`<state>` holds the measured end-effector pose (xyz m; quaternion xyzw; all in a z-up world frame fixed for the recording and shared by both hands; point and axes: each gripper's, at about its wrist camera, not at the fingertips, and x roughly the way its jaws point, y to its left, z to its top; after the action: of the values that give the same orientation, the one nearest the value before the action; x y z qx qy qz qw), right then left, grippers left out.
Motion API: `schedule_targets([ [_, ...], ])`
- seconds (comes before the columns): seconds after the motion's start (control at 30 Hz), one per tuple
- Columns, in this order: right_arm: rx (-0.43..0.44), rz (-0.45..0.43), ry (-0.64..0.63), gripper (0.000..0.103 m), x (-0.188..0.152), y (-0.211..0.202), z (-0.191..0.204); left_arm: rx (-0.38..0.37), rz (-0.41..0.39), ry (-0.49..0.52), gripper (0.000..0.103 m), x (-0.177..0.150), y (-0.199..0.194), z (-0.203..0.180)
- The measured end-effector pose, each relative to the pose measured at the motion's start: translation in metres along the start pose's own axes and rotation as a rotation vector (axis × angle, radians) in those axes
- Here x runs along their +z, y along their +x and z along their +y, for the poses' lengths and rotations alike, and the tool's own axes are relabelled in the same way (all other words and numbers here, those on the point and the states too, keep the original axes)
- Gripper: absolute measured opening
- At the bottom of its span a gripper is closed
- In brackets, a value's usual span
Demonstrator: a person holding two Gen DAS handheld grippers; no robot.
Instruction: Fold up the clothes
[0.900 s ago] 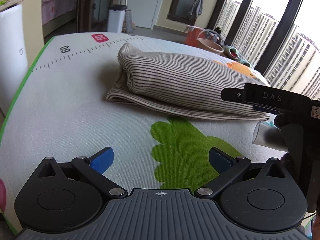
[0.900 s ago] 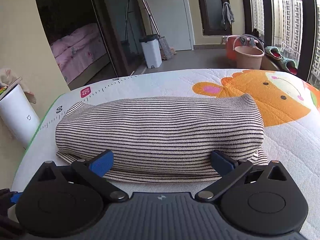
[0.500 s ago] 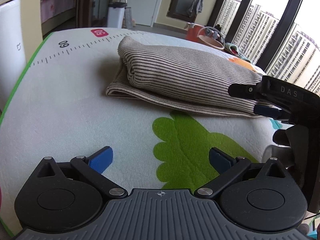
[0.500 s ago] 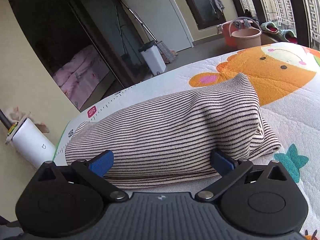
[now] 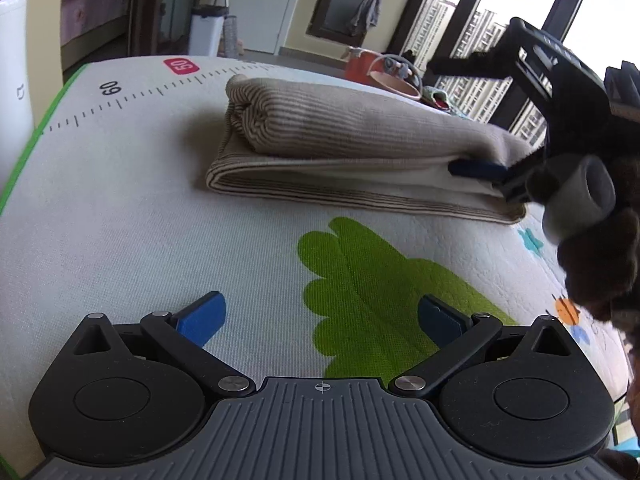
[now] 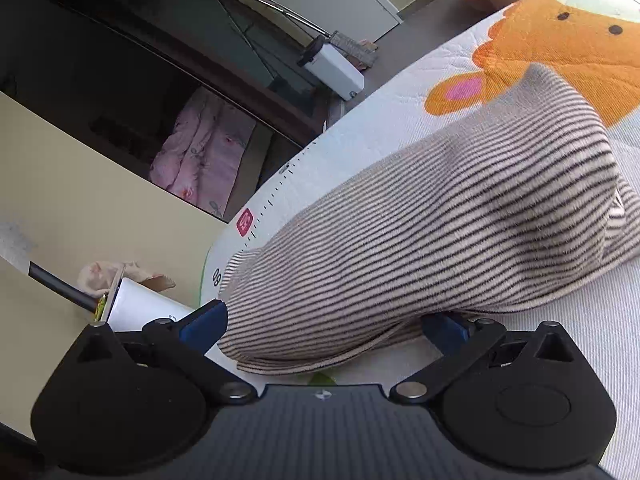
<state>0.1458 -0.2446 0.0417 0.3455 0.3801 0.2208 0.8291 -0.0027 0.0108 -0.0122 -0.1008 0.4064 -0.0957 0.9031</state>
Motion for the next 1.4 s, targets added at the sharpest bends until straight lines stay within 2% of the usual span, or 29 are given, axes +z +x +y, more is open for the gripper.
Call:
schedule_targets([
  [0.1, 0.019, -0.107, -0.074, 0.103, 0.026, 0.001, 0.021, 0.033, -0.019, 0.049, 0.103, -0.006, 0.001, -0.007],
  [0.17, -0.010, -0.229, -0.215, 0.103, 0.038, -0.004, 0.037, 0.046, -0.017, 0.064, 0.103, -0.006, 0.002, -0.010],
  [0.2, -0.026, -0.260, -0.255, 0.103, 0.043, -0.005, 0.041, 0.045, -0.015, 0.058, 0.103, -0.005, 0.002, -0.009],
  [0.3, -0.076, -0.233, -0.241, 0.103, 0.049, -0.003, 0.028, 0.008, -0.015, 0.026, 0.103, 0.004, 0.003, -0.005],
  [0.4, -0.143, -0.201, -0.212, 0.103, 0.046, -0.001, 0.004, -0.003, -0.064, 0.037, 0.103, 0.021, 0.004, -0.002],
  [0.5, -0.207, -0.152, -0.154, 0.103, 0.045, -0.001, -0.018, 0.073, -0.123, 0.078, 0.103, 0.040, 0.009, -0.002],
  [0.6, -0.222, -0.081, -0.094, 0.103, 0.044, -0.006, -0.043, 0.102, -0.153, 0.089, 0.103, 0.057, 0.015, -0.003],
  [0.67, -0.233, -0.077, -0.095, 0.103, 0.043, -0.011, -0.052, 0.127, -0.158, 0.093, 0.103, 0.073, 0.027, -0.001],
  [0.8, -0.268, -0.163, -0.213, 0.103, 0.047, -0.034, -0.058, 0.211, -0.157, 0.120, 0.103, 0.096, 0.047, 0.007],
  [0.87, -0.319, -0.196, -0.321, 0.103, 0.050, -0.037, -0.055, 0.227, -0.158, 0.129, 0.103, 0.104, 0.056, 0.013],
  [1.0, -0.439, -0.177, -0.527, 0.100, 0.050, -0.015, -0.057, 0.226, -0.146, 0.131, 0.103, 0.113, 0.076, 0.019],
  [1.1, -0.405, -0.103, -0.539, 0.069, 0.052, 0.005, -0.062, 0.210, -0.128, 0.144, 0.103, 0.115, 0.091, 0.016],
  [1.13, -0.393, -0.082, -0.535, 0.068, 0.051, 0.011, -0.063, 0.209, -0.118, 0.148, 0.103, 0.115, 0.095, 0.014],
  [1.2, -0.383, -0.049, -0.523, 0.069, 0.049, 0.024, -0.064, 0.203, -0.089, 0.156, 0.103, 0.112, 0.104, 0.010],
  [1.27, -0.380, -0.039, -0.529, 0.077, 0.045, 0.032, -0.065, 0.193, -0.071, 0.167, 0.103, 0.109, 0.111, 0.008],
  [1.3, -0.380, -0.042, -0.550, 0.081, 0.040, 0.035, -0.064, 0.193, -0.081, 0.164, 0.103, 0.107, 0.111, 0.008],
  [1.33, -0.383, -0.037, -0.563, 0.080, 0.037, 0.036, -0.063, 0.192, -0.092, 0.161, 0.102, 0.106, 0.111, 0.008],
  [1.37, -0.385, -0.035, -0.569, 0.079, 0.036, 0.037, -0.061, 0.196, -0.105, 0.150, 0.098, 0.105, 0.109, 0.008],
  [1.4, -0.385, -0.034, -0.574, 0.072, 0.034, 0.037, -0.059, 0.200, -0.118, 0.140, 0.082, 0.104, 0.107, 0.009],
])
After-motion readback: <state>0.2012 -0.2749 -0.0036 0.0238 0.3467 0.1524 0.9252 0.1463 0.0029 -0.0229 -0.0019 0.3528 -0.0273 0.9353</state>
